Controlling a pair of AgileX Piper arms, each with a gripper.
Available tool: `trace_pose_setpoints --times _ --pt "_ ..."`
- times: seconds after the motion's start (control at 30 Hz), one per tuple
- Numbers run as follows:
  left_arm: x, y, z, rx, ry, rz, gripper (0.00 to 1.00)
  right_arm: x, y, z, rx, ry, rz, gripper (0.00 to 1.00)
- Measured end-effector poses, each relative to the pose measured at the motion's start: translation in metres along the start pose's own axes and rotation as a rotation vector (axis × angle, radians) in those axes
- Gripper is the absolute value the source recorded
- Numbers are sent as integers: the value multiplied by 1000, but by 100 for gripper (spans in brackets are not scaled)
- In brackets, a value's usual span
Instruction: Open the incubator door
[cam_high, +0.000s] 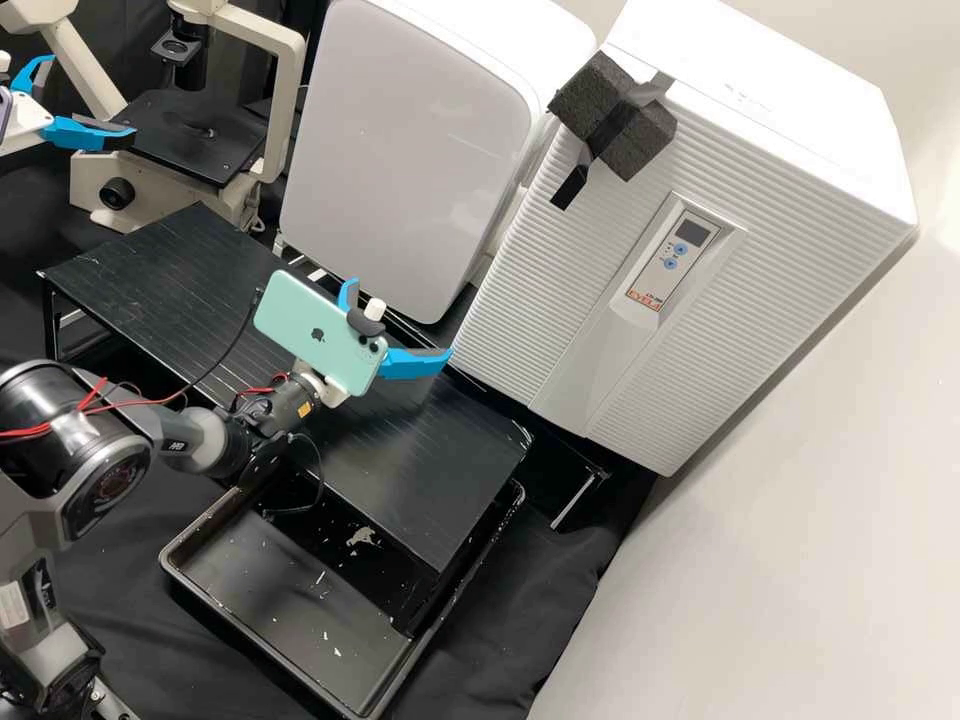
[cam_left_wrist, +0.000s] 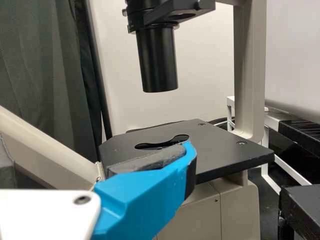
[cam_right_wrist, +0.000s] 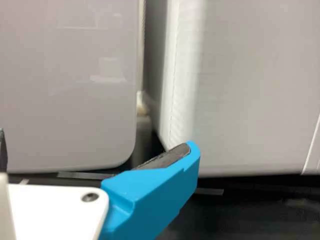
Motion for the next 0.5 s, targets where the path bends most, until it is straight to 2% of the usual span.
trace_pose_setpoints --times 0.1,0.13,0.23,0.27,0.33,0.43,0.5 --pt "0 0 0 0 0 0 100 7 23 -11 34 -1 88 100" --pt "0 0 0 0 0 0 100 10 36 -17 62 -7 145 100" --pt "0 0 0 0 0 0 100 15 59 -29 100 -16 261 100" --pt "0 0 0 0 0 0 100 17 65 -33 104 -31 302 100" --pt "0 0 0 0 0 0 100 20 73 -40 133 -60 368 100" --pt "0 0 0 0 0 0 100 24 80 -53 136 -86 420 100" --pt "0 0 0 0 0 0 100 27 83 -61 122 -98 442 100"
